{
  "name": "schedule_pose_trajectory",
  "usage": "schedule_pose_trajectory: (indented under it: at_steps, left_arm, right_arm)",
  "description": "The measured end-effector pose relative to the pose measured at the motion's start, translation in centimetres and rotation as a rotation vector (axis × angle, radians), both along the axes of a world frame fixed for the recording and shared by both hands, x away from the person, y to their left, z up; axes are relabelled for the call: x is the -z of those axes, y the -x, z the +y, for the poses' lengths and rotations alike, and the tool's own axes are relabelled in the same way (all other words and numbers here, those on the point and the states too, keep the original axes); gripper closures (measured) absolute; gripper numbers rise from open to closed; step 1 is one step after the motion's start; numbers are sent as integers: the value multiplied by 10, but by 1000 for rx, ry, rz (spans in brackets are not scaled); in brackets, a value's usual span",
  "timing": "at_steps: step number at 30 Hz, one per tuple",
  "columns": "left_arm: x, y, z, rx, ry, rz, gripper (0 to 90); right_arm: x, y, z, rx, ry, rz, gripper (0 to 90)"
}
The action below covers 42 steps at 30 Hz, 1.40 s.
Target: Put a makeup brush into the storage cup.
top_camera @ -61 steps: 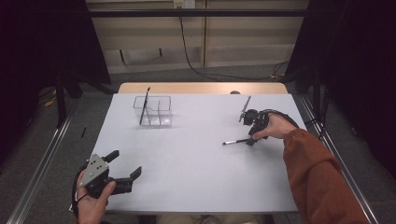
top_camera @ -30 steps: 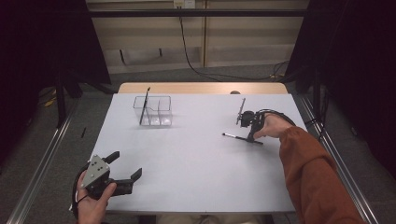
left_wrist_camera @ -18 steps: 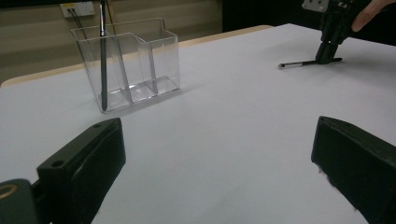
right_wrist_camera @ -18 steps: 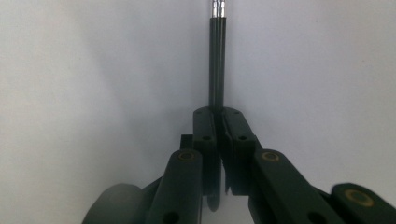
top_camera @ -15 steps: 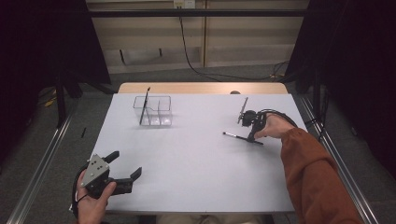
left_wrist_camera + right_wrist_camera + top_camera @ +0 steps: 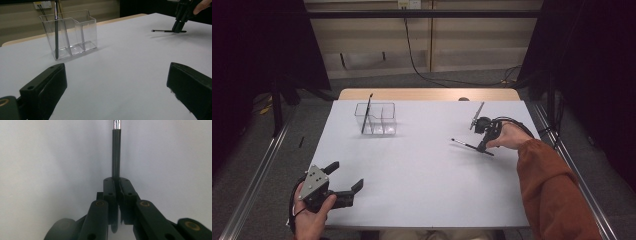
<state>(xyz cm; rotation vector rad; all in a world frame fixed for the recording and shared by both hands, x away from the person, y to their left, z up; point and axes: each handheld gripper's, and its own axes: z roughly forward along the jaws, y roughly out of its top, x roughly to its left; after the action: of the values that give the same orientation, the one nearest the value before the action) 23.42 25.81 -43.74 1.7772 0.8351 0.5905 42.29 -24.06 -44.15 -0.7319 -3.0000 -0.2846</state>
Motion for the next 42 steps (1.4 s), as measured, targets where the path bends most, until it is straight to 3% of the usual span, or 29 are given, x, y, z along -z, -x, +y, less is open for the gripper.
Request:
schedule_pose_trajectory:
  at_steps: [6,10,14,19,36,42]
  left_arm:
    - [0,0,1,-5,3,-3,28]
    - [0,0,1,-3,0,-3,28]
    - [0,0,1,-2,-2,-5,28]
    - [0,0,1,-3,-2,-5,28]
    - [0,0,0,-4,-3,-5,28]
    - [0,0,0,-3,-3,-6,28]
  right_arm:
    - [-6,2,-4,46,-49,-59,850]
    - [-7,5,-8,86,-94,-50,850]
    - [-9,6,-13,117,-128,-74,850]
    - [-13,9,-18,160,-208,-93,849]
    - [-14,18,-32,296,-348,-175,850]
    - [-11,22,-32,310,-419,-208,849]
